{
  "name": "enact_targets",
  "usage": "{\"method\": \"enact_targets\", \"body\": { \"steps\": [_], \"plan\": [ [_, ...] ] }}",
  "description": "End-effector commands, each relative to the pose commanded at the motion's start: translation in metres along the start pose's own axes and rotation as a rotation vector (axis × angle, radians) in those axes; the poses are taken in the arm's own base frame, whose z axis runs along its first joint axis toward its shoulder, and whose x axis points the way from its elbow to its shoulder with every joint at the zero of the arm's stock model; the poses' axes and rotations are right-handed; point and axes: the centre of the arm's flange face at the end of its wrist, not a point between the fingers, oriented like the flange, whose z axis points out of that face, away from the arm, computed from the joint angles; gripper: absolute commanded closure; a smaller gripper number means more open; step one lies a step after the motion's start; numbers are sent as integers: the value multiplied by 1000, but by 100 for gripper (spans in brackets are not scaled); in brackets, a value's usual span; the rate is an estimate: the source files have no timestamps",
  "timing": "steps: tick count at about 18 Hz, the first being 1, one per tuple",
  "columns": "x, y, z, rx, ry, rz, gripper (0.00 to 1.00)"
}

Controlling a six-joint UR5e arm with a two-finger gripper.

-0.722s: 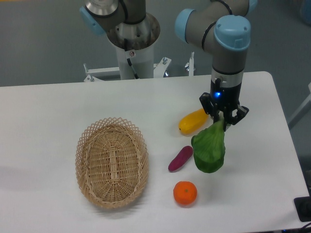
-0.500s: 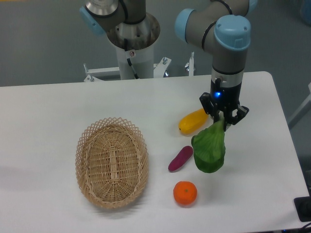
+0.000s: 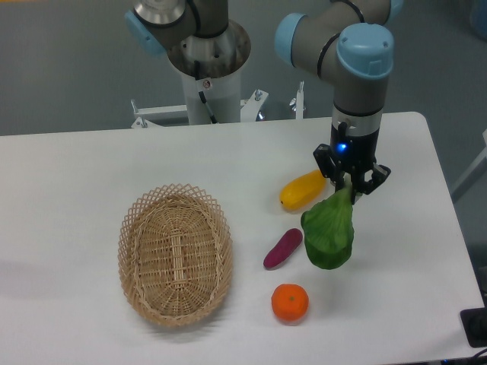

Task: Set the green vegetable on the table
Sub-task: 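Hold the green bok choy in the gripper just above the table, then move the held bok choy away from the yellow fruit and lower it onto the table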

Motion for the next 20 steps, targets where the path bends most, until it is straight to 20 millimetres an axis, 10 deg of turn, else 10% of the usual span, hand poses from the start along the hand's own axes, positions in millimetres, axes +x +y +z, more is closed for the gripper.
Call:
{"method": "enact_targets", "body": {
  "steps": [6, 20],
  "plan": [
    [-10, 4, 12, 2, -27, -3, 64],
    [-66, 11, 138, -6, 6, -16, 64]
  ]
}}
